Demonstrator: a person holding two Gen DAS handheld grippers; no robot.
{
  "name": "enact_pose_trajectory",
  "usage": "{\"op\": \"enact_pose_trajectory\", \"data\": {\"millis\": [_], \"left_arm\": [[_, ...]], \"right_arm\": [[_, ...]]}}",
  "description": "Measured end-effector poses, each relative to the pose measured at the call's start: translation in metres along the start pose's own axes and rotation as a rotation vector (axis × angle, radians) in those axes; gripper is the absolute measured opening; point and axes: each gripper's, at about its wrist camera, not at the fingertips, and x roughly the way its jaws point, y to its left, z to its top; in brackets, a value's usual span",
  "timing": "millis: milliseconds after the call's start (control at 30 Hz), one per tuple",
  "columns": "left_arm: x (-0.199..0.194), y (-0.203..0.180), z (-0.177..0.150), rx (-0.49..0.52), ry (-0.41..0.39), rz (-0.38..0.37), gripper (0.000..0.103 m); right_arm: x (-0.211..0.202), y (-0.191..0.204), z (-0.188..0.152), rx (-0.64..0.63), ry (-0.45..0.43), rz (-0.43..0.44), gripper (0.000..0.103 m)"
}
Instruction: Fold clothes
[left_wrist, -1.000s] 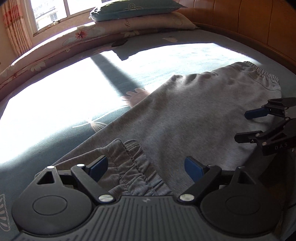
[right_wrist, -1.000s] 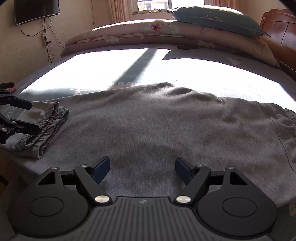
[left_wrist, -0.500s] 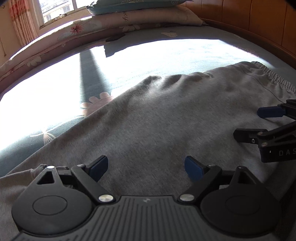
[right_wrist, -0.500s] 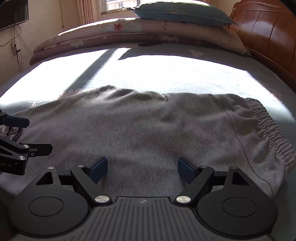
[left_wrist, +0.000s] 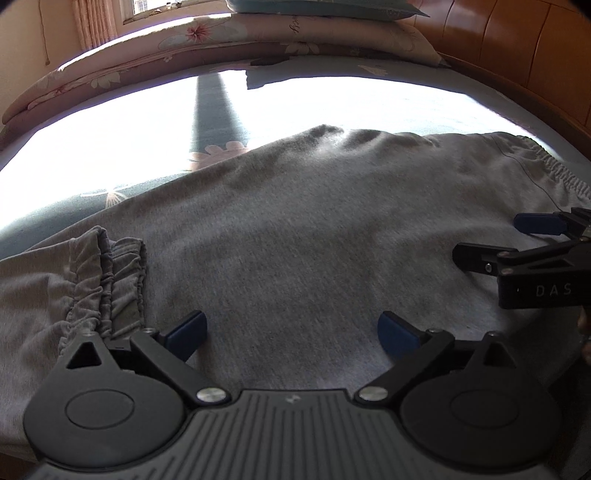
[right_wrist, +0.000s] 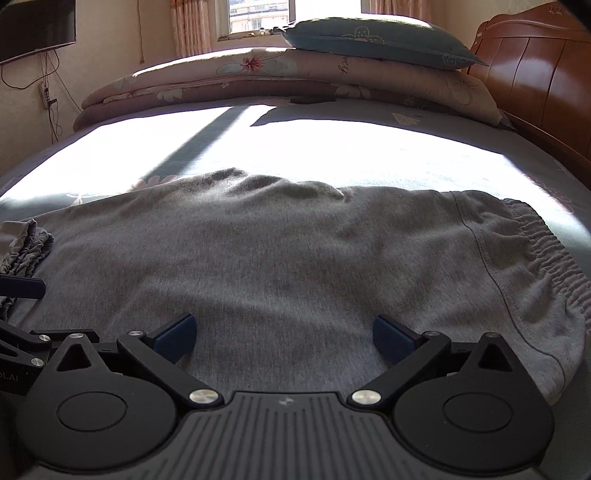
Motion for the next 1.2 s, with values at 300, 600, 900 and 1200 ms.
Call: {"op": "enact_pose_trajectory", "data": {"millis": [300, 600, 900, 1200], "left_arm": [[-0.011, -0.002, -0.014, -0.020, 0.001, 0.005, 0.100], [-0.008, 0.000, -0.015, -0.030, 0.001, -0.003, 0.102], [-0.029, -0.020, 0.000, 0.089, -0.130, -0.047, 0.102], [-0.003, -0.068, -0.007, 0.181, -0.094, -0.225, 0.102]], "right_arm": [[-0.007, 0.006, -0.012, -0.062, -0.054, -0.019, 0.103], [-0.024, -0.037, -0.009, 0.057, -0.050, -0.107, 0.103], [-0.056, -0.082, -0.035, 0.244, -0.197, -0.003, 0.103], [-0.055, -0.096, -0.039, 0.357, -0.264, -0.016, 0.103]]}}
